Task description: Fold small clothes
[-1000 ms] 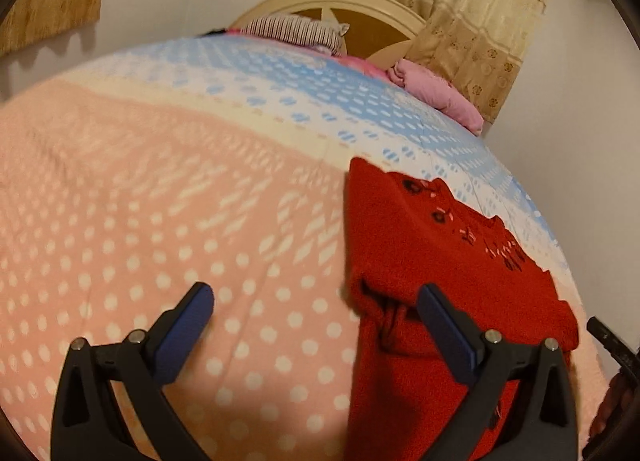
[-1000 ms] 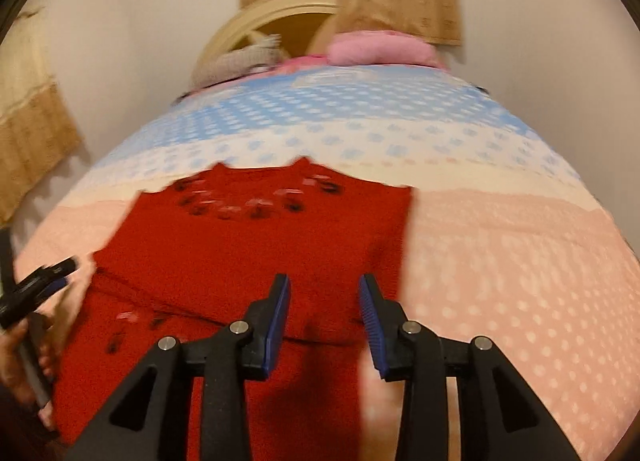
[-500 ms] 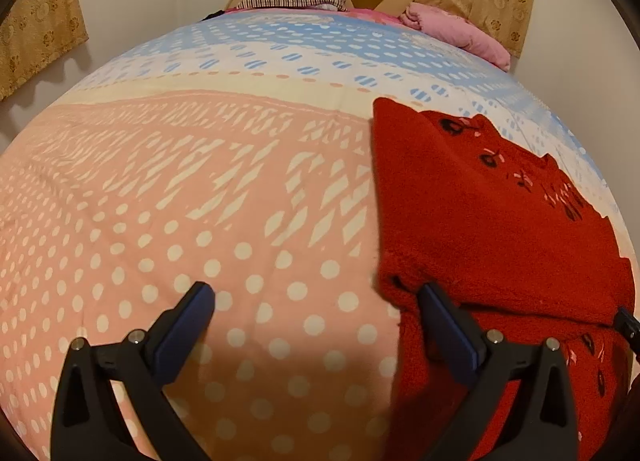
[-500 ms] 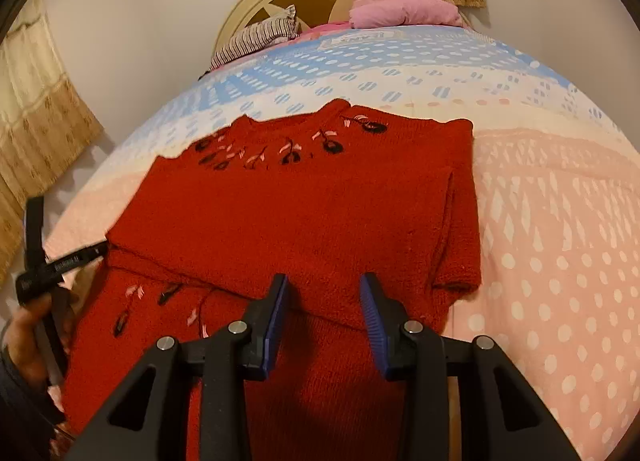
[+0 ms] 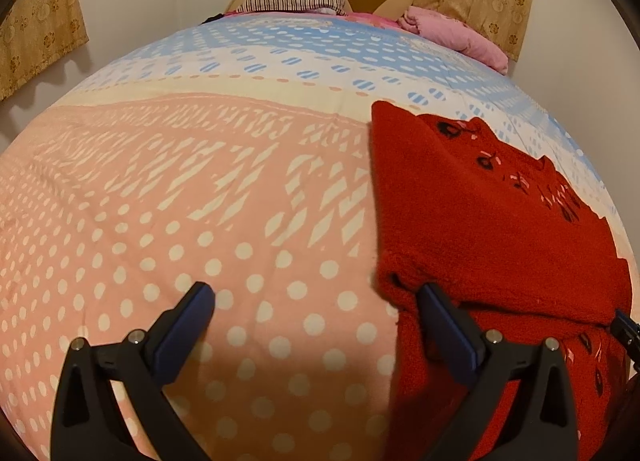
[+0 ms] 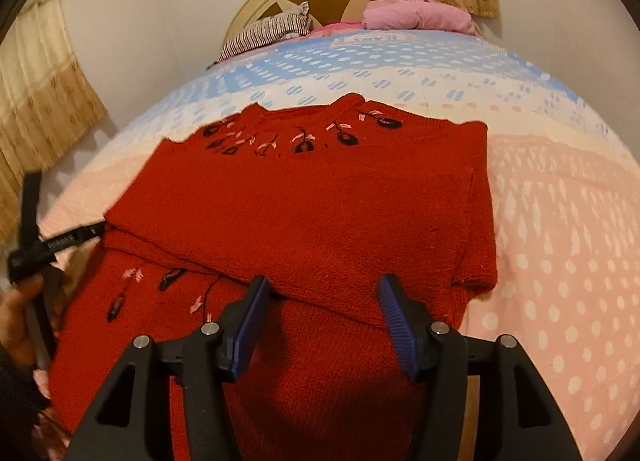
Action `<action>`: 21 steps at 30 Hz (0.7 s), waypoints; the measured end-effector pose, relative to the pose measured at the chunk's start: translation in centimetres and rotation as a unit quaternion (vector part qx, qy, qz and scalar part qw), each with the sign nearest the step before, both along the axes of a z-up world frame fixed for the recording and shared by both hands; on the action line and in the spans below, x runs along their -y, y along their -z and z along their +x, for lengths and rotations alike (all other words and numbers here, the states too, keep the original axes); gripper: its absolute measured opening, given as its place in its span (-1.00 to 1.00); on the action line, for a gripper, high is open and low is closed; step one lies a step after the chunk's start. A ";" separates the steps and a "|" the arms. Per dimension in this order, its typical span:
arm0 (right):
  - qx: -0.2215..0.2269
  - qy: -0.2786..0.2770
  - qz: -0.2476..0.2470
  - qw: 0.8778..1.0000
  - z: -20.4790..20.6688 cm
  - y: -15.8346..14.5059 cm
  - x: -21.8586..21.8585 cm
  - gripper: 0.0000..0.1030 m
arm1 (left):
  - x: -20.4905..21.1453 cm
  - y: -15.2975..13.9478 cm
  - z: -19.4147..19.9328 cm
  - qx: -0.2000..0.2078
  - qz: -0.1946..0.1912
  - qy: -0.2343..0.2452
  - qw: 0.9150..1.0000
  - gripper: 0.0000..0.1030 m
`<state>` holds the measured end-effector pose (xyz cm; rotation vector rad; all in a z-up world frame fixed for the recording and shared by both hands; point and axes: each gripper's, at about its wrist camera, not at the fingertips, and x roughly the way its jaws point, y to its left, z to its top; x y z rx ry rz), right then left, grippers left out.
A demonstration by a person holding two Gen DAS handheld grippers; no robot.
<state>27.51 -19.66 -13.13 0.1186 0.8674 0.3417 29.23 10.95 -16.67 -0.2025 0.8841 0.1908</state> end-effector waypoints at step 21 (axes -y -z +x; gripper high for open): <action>0.018 0.026 -0.003 1.000 -4.6 -1.7 -0.2 0.15 | 2.9 -1.8 -6.2 0.019 0.003 0.074 0.997 1.00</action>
